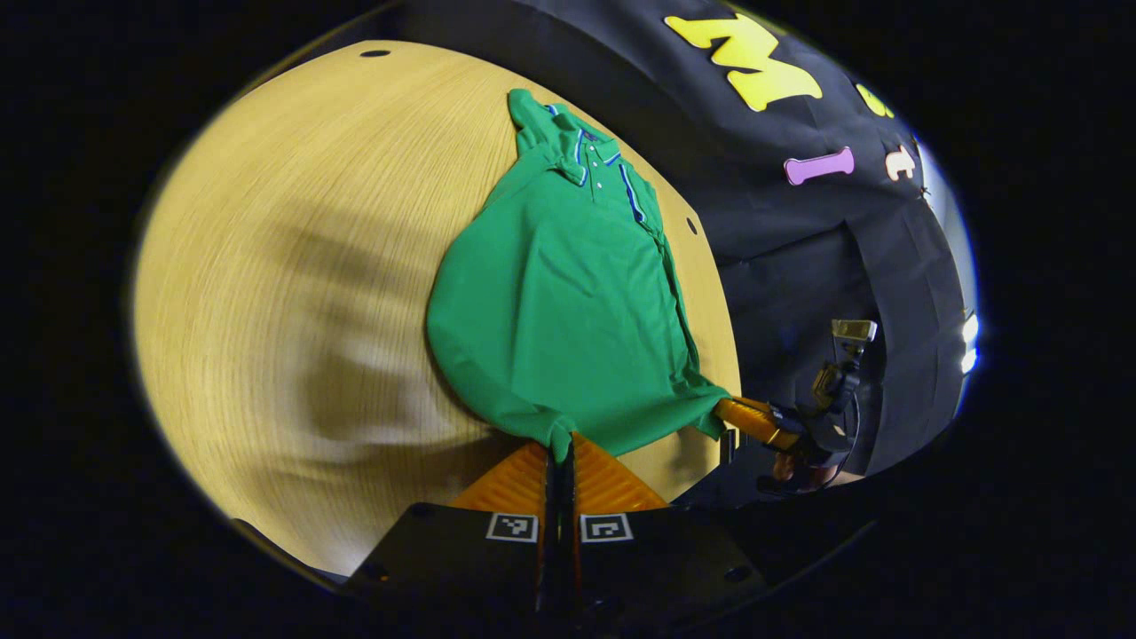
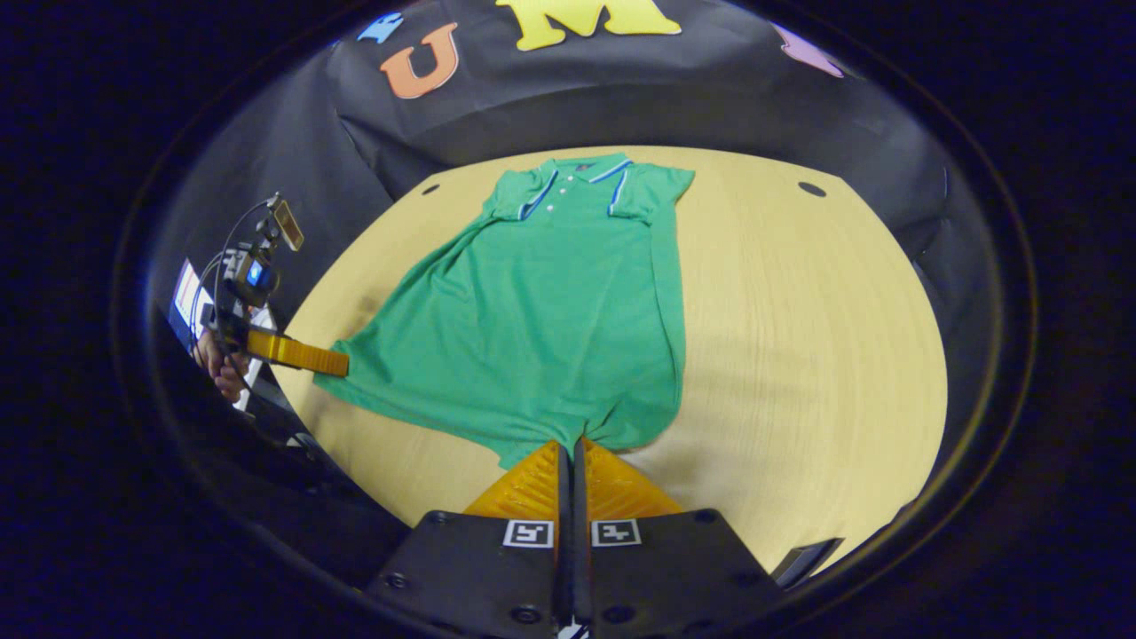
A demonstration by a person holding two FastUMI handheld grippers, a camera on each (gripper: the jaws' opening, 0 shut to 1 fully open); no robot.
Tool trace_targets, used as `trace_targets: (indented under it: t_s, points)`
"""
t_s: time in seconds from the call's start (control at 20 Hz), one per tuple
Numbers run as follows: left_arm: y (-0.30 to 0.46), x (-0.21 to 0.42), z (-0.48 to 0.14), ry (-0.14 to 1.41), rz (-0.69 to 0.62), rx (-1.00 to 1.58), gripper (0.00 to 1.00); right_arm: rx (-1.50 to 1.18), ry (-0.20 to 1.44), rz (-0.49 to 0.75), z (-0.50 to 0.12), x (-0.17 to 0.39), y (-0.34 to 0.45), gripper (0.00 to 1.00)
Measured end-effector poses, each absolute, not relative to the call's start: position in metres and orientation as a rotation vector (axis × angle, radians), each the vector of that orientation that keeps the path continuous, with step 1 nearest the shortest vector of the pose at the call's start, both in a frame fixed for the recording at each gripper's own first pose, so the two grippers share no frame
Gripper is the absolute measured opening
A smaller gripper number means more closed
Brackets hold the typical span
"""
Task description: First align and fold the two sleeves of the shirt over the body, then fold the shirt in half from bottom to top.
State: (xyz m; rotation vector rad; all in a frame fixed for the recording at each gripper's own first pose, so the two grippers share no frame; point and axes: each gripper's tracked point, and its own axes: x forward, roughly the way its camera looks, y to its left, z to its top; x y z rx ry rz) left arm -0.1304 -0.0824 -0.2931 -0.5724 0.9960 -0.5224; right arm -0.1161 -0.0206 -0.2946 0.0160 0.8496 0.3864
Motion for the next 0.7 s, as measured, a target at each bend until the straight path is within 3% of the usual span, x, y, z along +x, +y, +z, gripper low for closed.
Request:
trace_targets:
  t_s: [0.05,0.5,0.6,0.7]
  points:
    - [-0.08,-0.128,-0.289,0.992,-0.523,-0.535,0.03,0.021,0.838,0.39,-0.288,-0.113,-0.018,0.0]
    - [-0.077,-0.095,-0.23,0.889,-0.54,-0.289,0.04,0.068,0.746,0.39,-0.222,-0.077,-0.015,0.0]
    - [-0.078,-0.082,-0.214,0.847,-0.534,-0.275,0.04,0.094,0.732,0.385,-0.207,-0.069,-0.017,0.05]
    - [-0.078,-0.066,-0.195,0.802,-0.532,-0.26,0.04,0.118,0.715,0.38,-0.19,-0.057,-0.019,0.01]
